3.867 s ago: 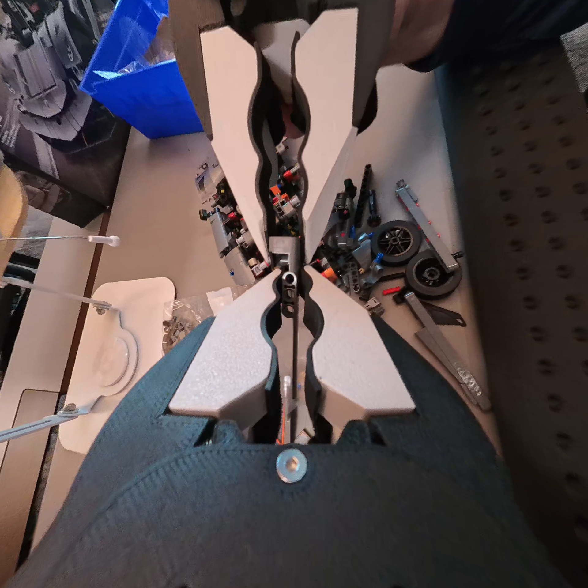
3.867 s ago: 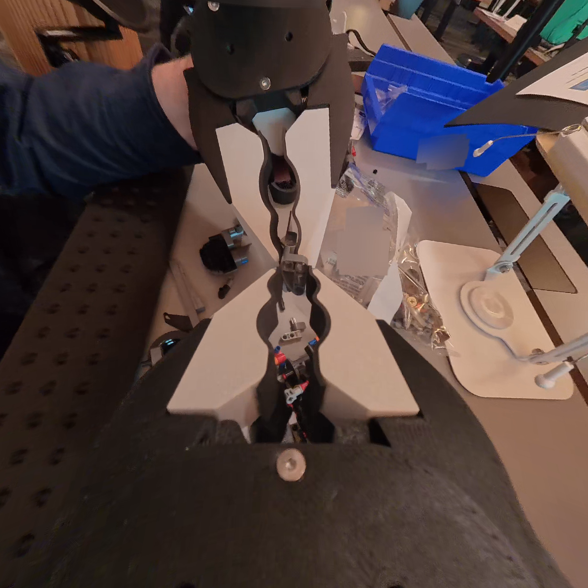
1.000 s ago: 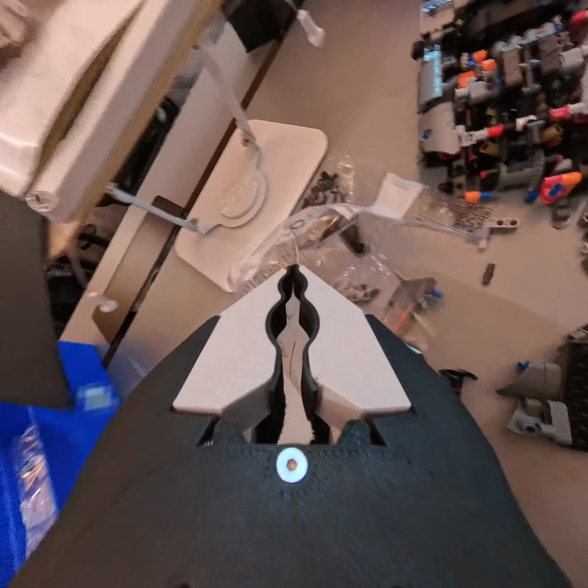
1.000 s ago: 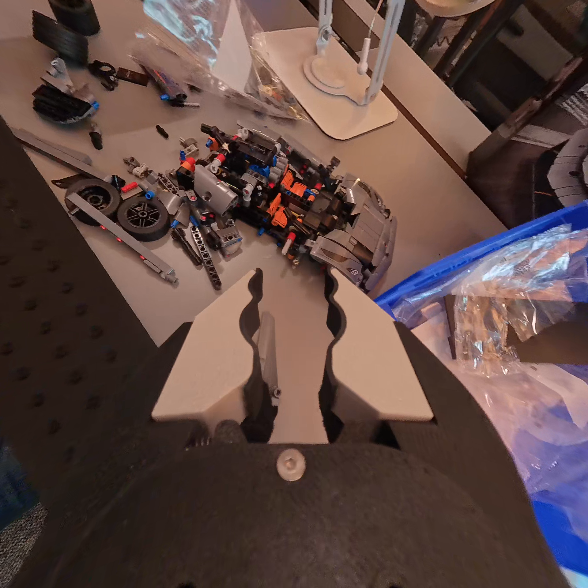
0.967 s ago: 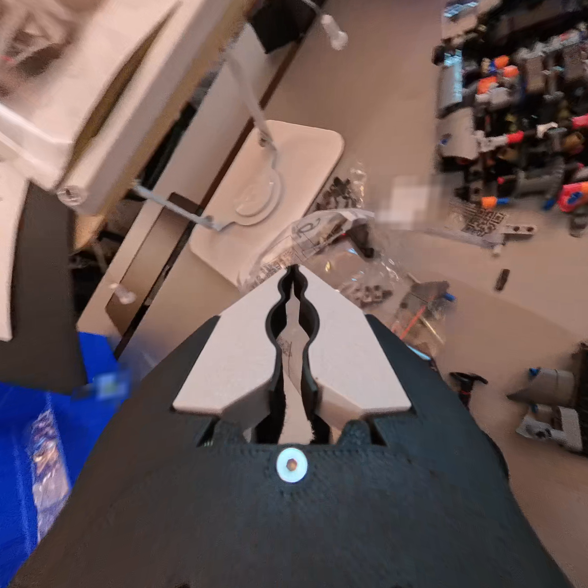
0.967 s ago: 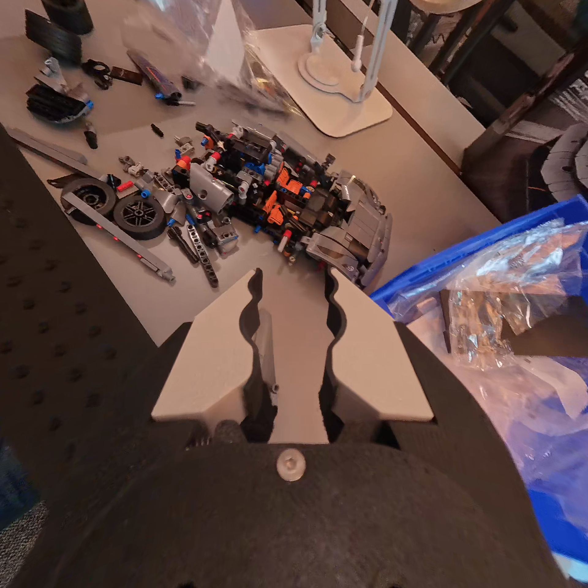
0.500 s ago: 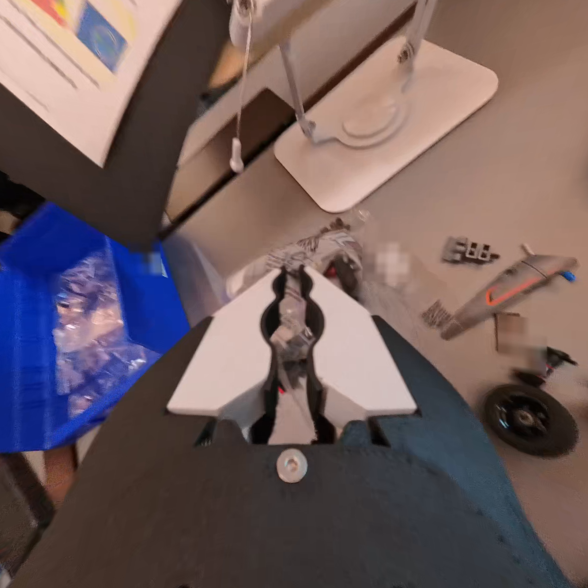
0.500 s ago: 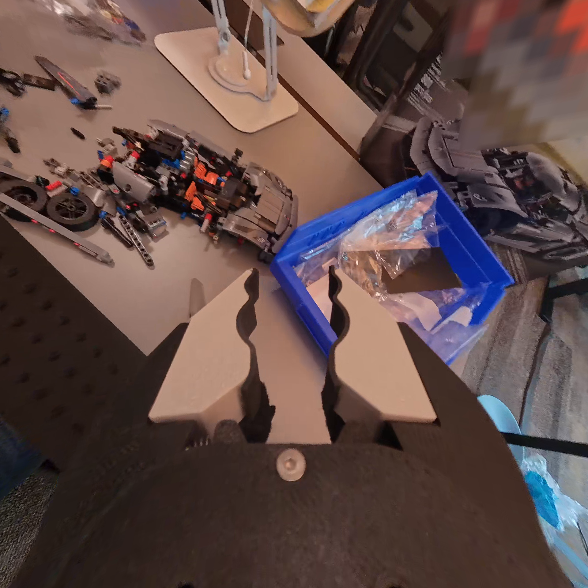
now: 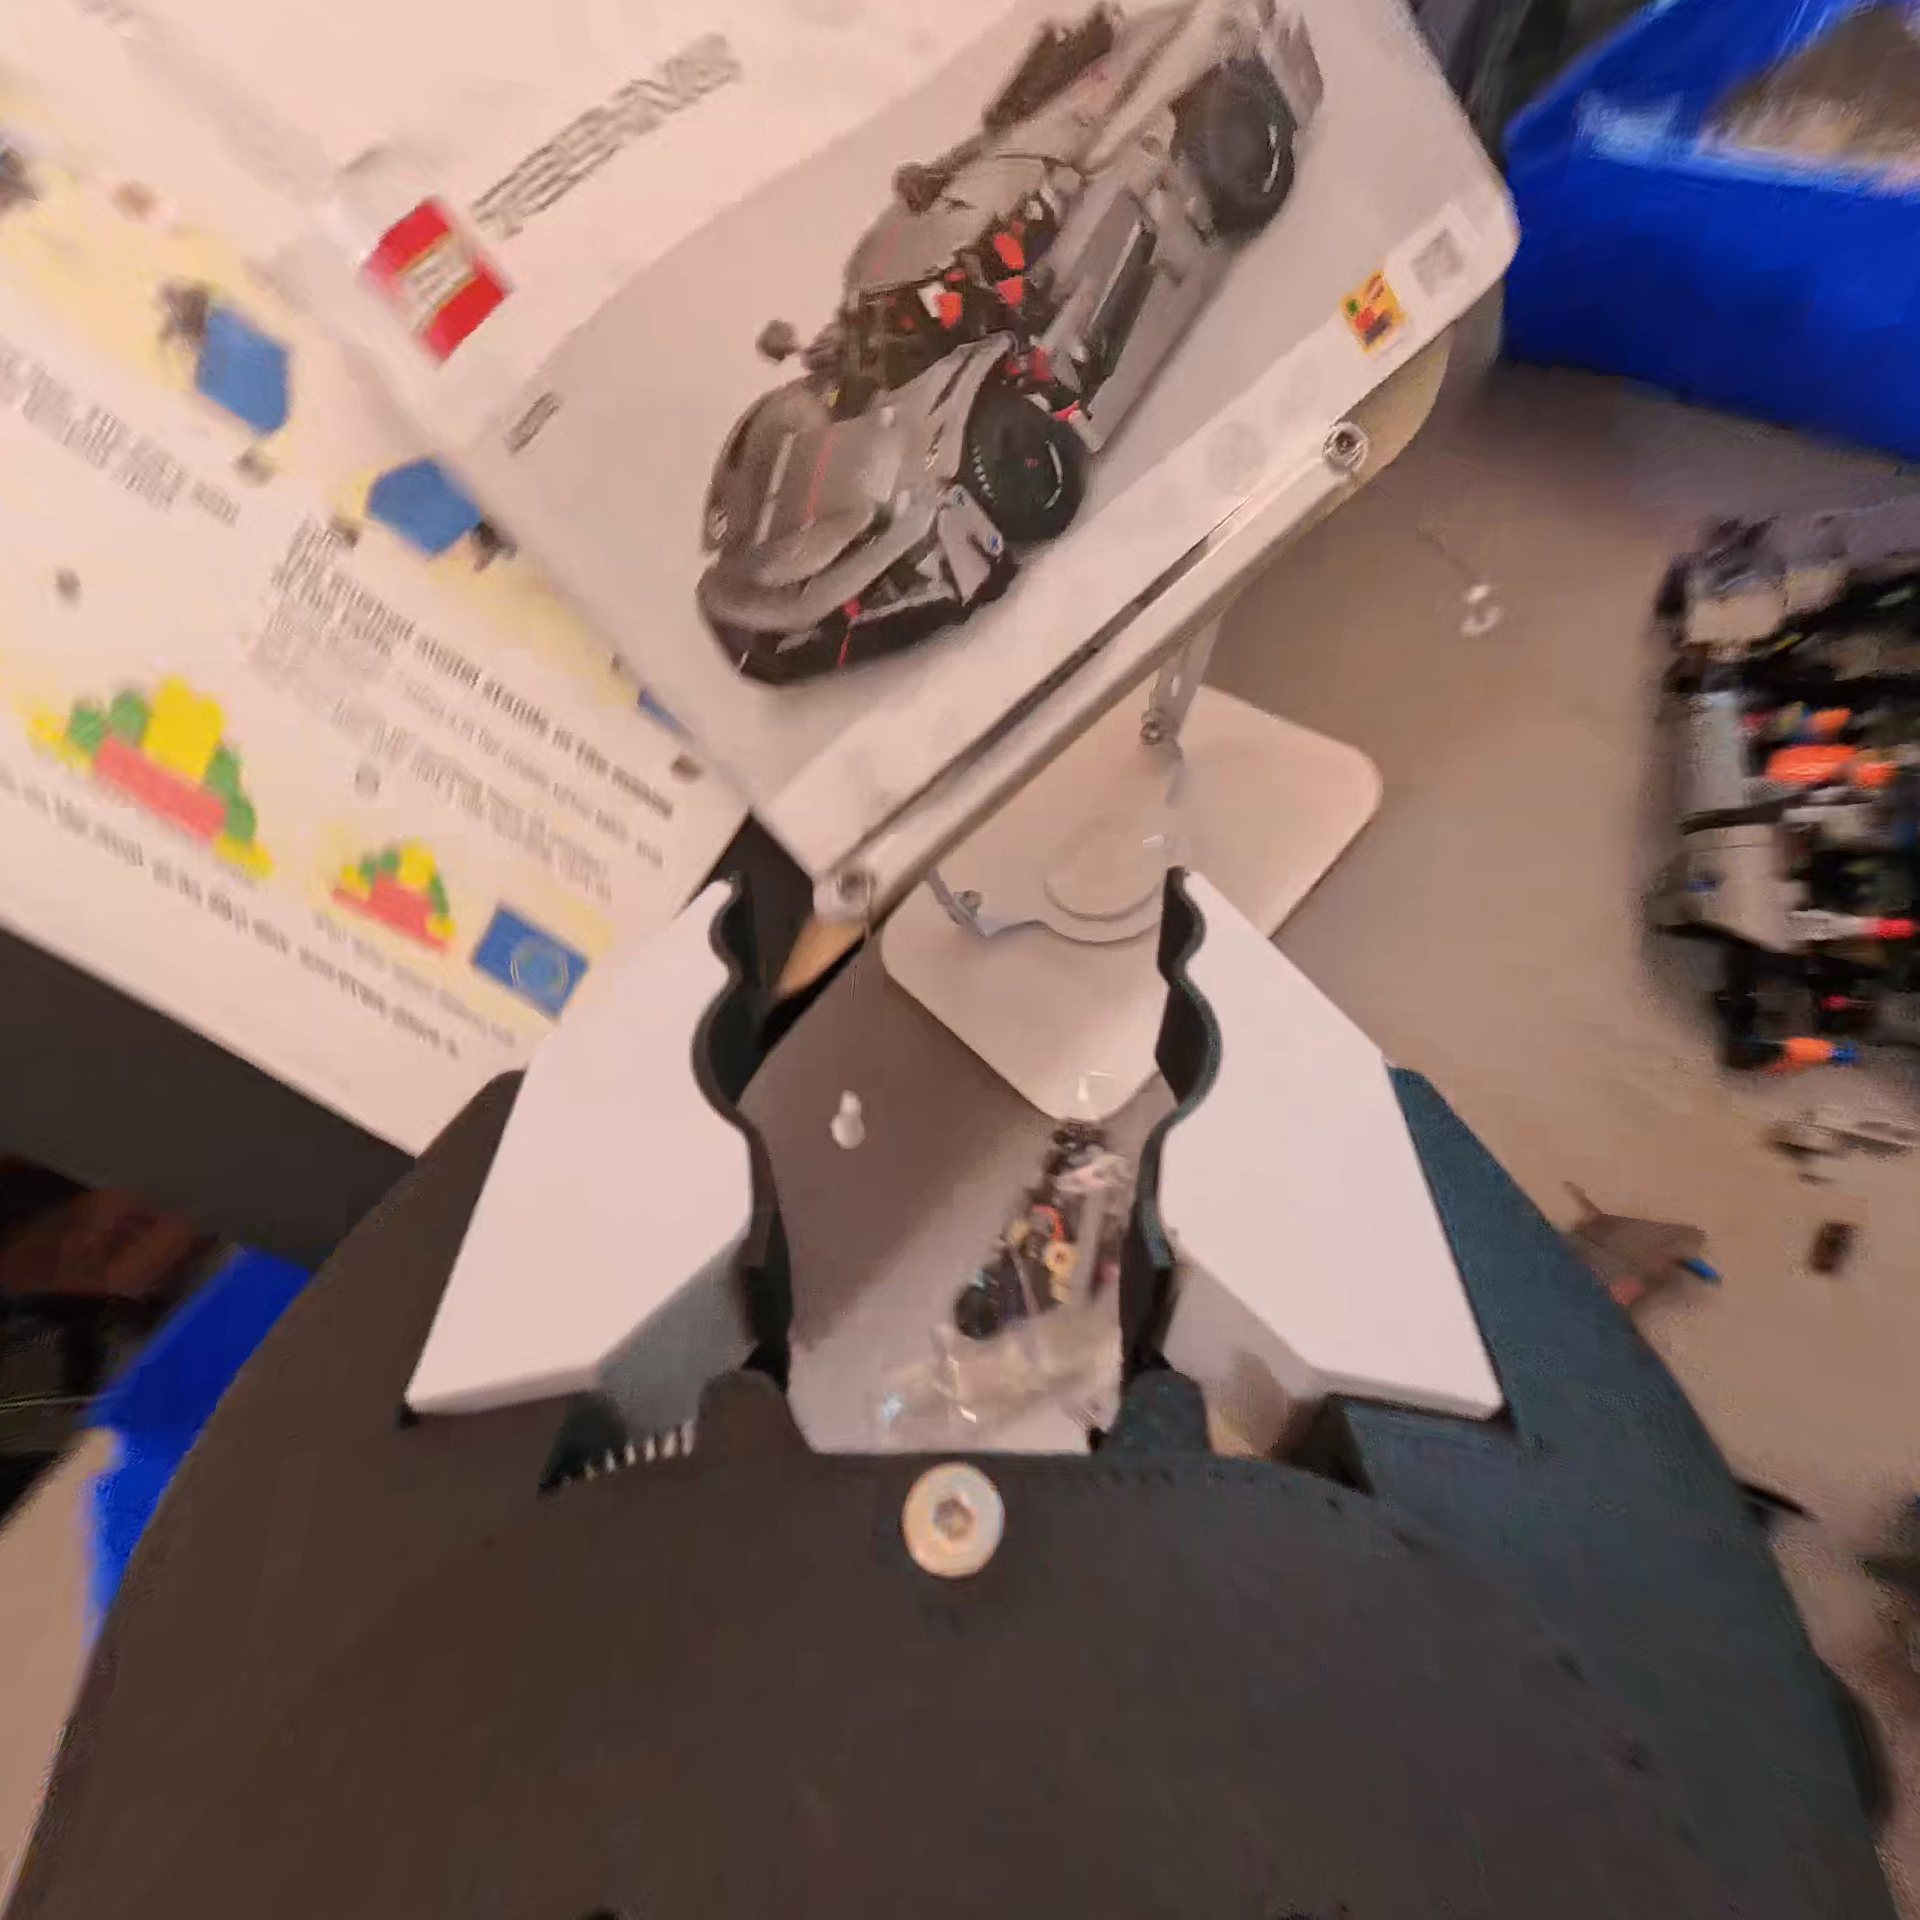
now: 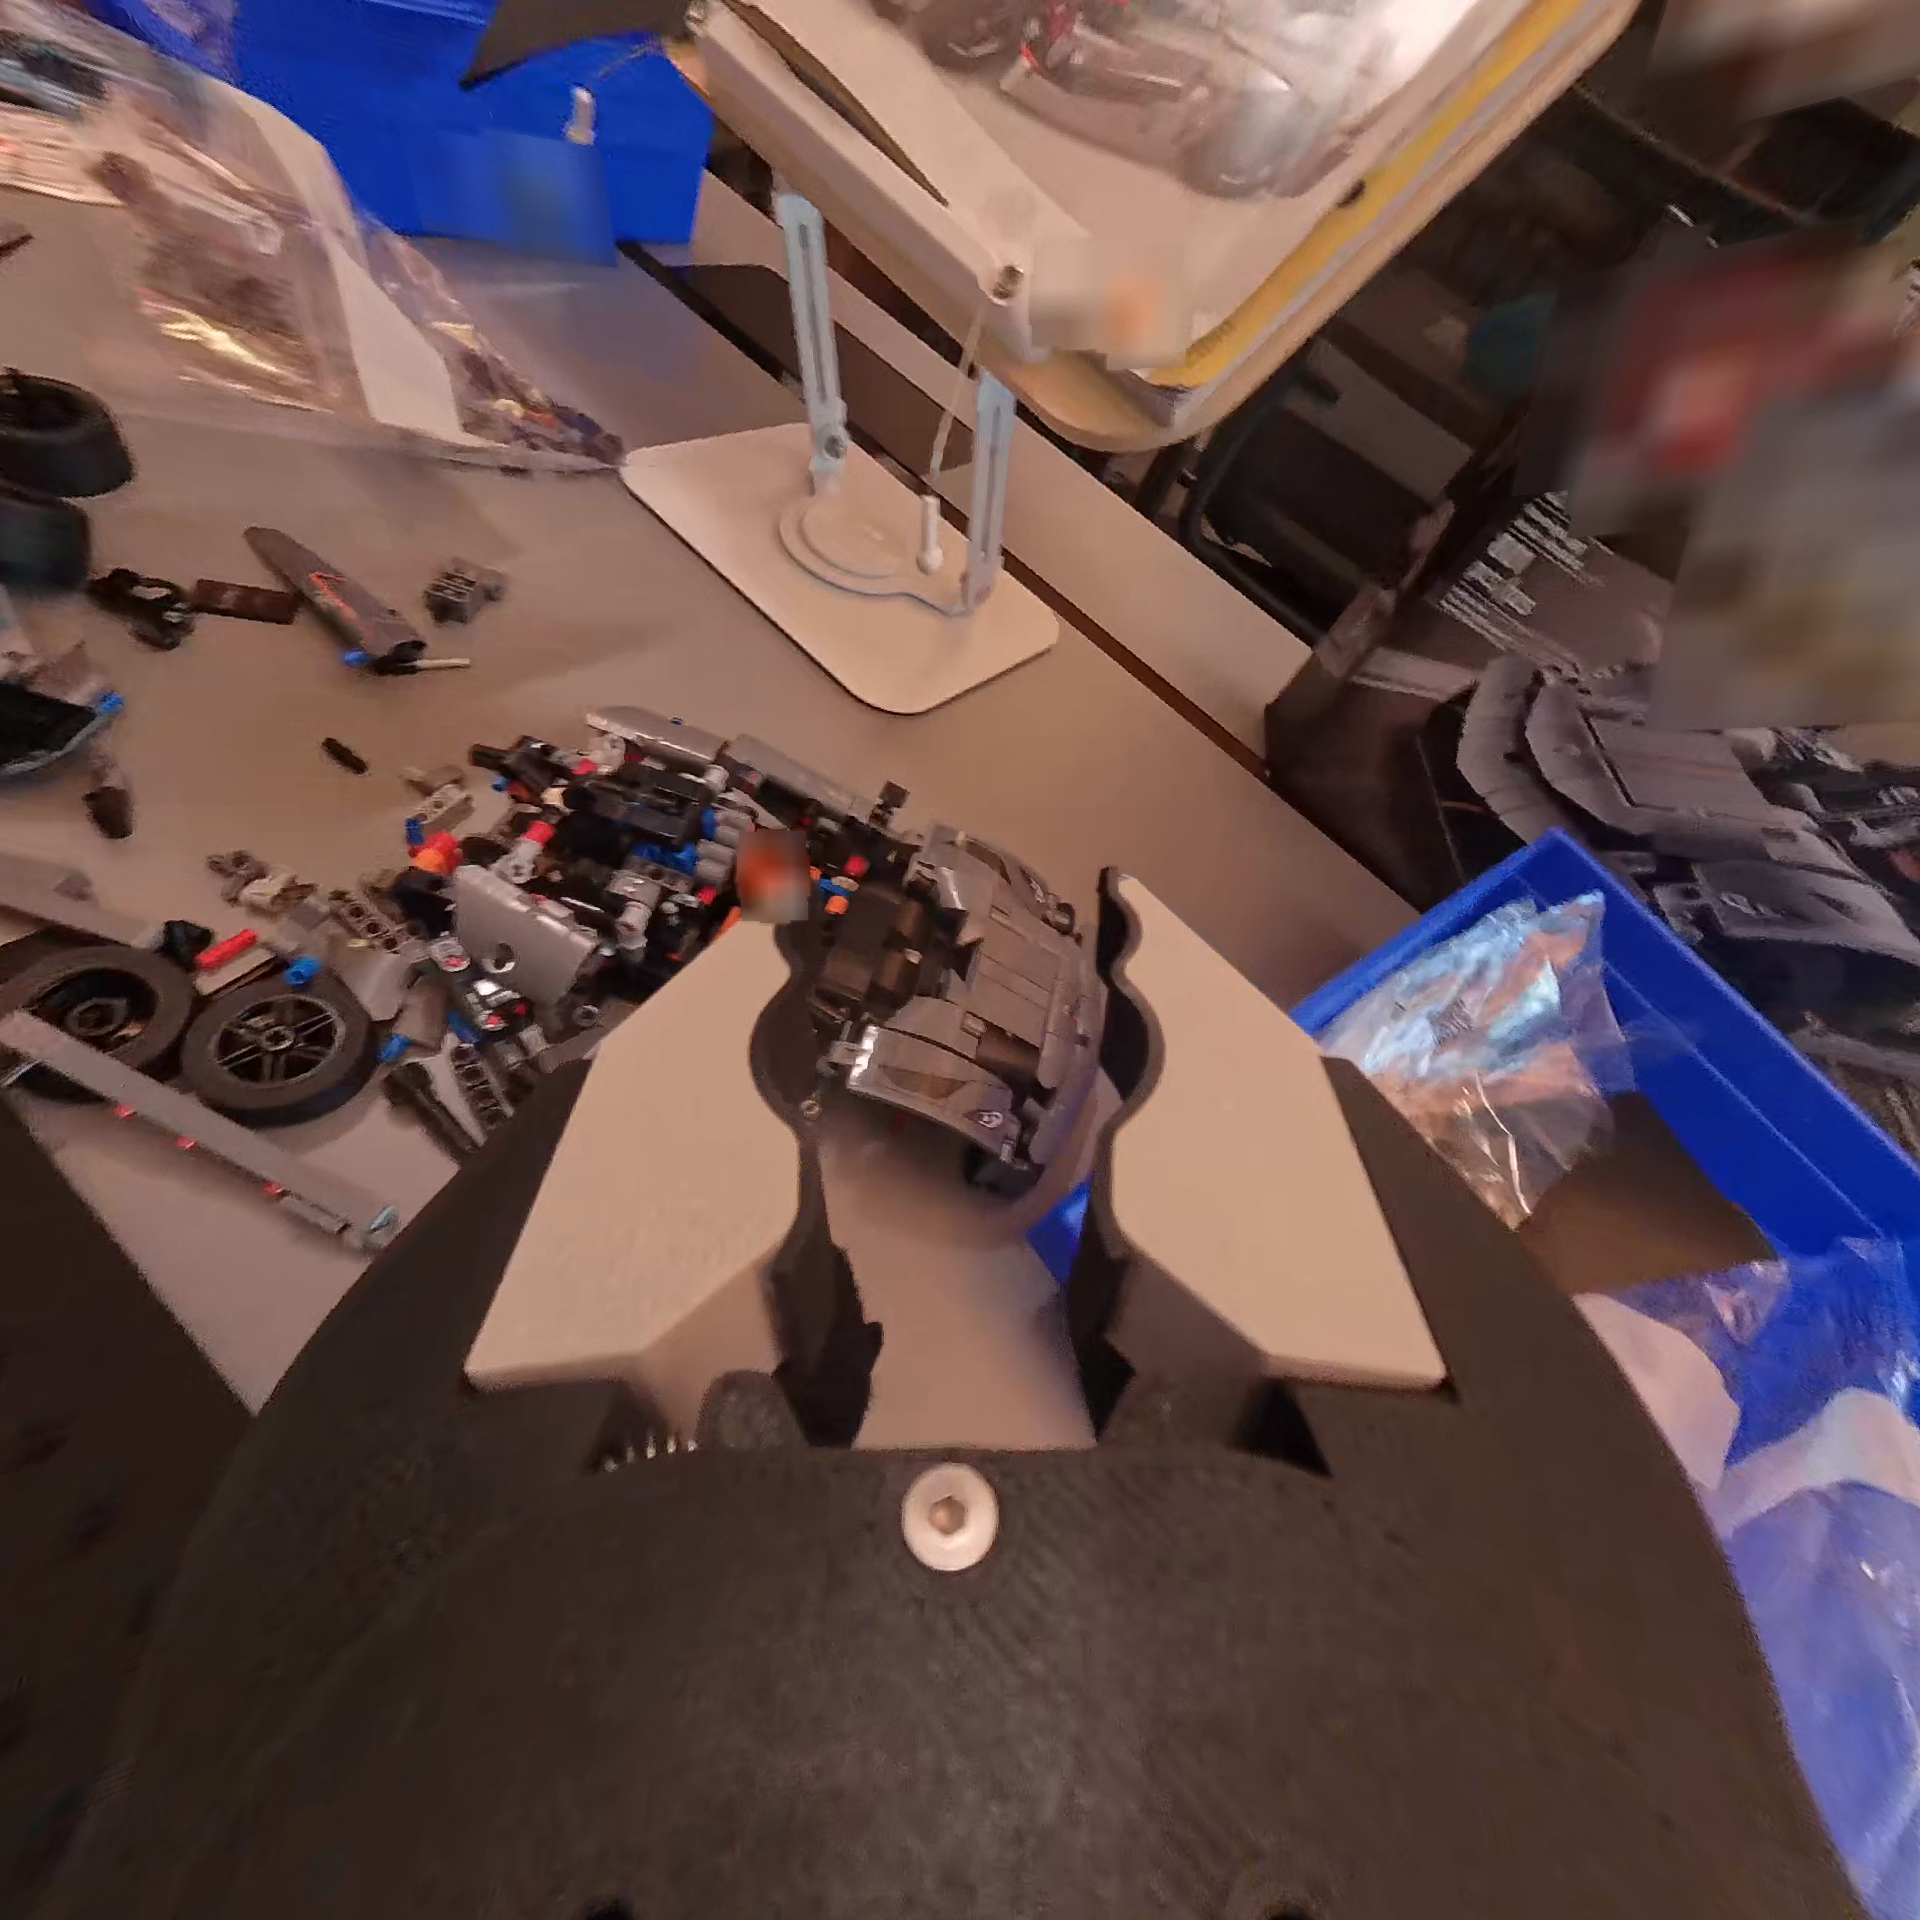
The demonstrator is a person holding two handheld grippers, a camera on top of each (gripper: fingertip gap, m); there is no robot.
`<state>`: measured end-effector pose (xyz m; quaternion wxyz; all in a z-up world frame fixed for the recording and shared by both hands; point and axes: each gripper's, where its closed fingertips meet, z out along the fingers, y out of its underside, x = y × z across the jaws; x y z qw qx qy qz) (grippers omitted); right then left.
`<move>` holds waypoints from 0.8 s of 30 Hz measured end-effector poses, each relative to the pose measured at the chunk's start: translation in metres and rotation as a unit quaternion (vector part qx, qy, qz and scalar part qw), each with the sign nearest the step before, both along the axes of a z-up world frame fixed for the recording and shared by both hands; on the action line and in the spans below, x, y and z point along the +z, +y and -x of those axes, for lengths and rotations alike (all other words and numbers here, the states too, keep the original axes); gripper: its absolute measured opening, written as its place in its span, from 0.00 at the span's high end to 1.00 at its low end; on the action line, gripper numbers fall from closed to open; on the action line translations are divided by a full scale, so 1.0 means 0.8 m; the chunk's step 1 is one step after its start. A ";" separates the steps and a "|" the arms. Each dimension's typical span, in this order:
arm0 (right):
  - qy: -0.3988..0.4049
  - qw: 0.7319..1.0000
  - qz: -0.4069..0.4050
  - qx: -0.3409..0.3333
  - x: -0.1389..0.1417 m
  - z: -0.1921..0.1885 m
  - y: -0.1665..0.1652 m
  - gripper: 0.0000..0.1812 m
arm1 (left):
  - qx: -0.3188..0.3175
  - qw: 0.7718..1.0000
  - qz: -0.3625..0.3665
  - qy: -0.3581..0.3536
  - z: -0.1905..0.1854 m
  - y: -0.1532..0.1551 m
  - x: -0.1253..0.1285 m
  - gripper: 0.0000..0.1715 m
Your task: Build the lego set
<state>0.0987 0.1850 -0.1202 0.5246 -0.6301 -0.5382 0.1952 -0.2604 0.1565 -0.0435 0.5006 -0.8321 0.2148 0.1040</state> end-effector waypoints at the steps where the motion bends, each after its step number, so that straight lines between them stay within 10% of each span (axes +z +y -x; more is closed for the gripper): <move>1: 0.002 1.000 -0.004 -0.018 0.004 -0.008 0.009 0.69 | -0.001 0.999 0.014 0.044 -0.006 0.022 -0.004 0.55; 6: -0.002 0.991 0.015 -0.135 0.048 -0.111 0.081 0.59 | -0.013 0.986 0.041 0.158 -0.026 0.103 -0.016 0.50; 12: -0.073 0.974 0.091 -0.195 0.059 -0.205 0.149 0.56 | 0.002 0.996 0.042 0.079 -0.015 0.148 -0.031 0.46; 17: -0.076 0.991 0.060 -0.091 0.076 -0.110 0.132 0.56 | -0.001 0.994 0.031 0.103 -0.007 0.150 -0.030 0.53; 24: 0.045 0.995 0.081 0.042 0.090 0.140 0.127 0.52 | 0.000 0.998 0.005 0.060 -0.004 0.149 -0.023 0.59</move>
